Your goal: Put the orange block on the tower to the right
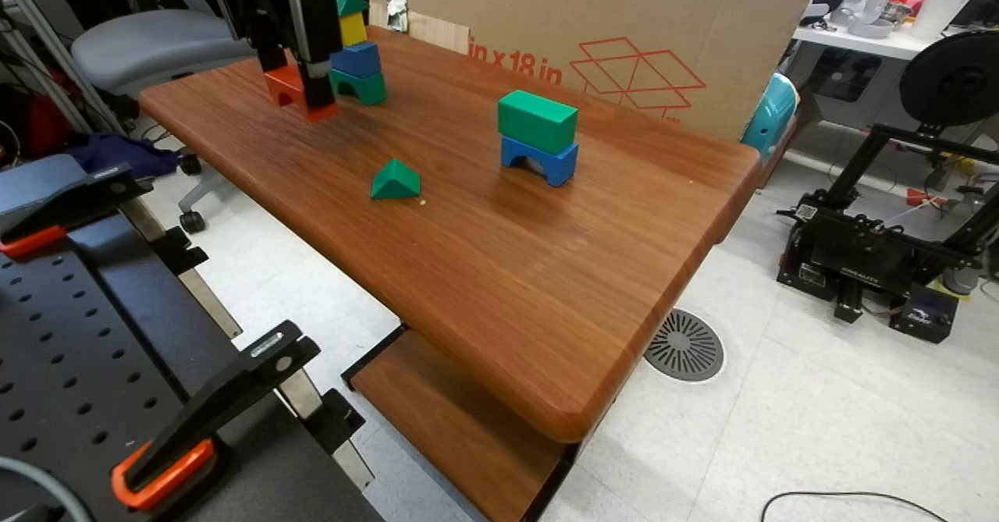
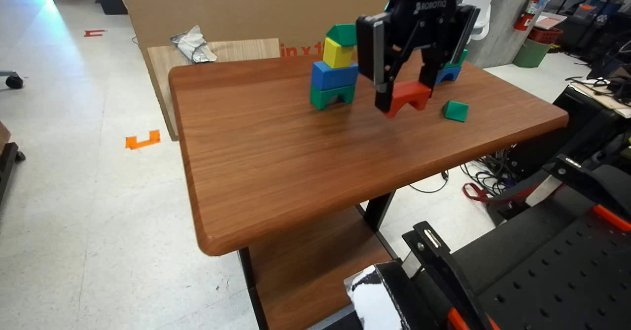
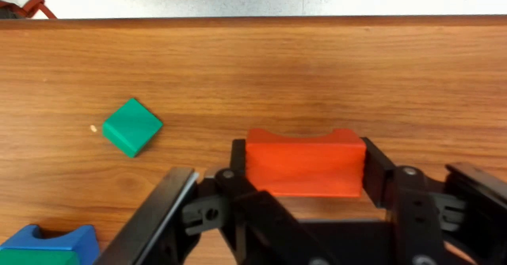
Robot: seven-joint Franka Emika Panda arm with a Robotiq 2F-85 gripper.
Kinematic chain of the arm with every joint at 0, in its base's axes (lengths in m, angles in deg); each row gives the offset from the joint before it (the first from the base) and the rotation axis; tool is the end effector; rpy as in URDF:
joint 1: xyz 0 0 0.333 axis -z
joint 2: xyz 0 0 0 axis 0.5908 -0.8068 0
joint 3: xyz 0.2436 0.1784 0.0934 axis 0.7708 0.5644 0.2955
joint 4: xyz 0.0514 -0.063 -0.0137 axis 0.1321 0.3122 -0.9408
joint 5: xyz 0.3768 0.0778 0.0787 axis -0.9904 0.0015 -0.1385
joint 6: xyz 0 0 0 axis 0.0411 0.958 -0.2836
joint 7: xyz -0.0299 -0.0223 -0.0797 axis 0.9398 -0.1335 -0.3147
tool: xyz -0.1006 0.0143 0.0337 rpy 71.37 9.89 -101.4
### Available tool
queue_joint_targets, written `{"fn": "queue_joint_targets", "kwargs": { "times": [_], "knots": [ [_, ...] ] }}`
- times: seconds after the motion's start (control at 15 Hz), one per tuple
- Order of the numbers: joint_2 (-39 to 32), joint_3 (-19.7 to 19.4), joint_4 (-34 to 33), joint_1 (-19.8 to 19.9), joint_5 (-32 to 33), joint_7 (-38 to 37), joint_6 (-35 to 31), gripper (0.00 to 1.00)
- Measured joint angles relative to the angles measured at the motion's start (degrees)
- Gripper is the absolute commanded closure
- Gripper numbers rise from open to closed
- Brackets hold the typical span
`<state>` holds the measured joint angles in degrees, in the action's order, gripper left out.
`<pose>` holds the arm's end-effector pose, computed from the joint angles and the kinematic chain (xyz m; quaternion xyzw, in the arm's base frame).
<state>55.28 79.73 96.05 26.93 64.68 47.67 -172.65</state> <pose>0.5083 0.0826 0.2034 0.9978 0.0224 -0.0328 0.0529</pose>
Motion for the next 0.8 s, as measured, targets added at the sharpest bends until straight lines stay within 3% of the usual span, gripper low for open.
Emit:
{"fn": "queue_joint_targets", "kwargs": {
  "times": [0.4, 0.8],
  "knots": [
    [3.39, -3.26, -0.10, 3.85, 0.30, 0.71, 0.11, 0.58],
    [3.46, -4.36, -3.68, 9.11, 0.07, 6.02, 3.56, 0.58]
  ]
}}
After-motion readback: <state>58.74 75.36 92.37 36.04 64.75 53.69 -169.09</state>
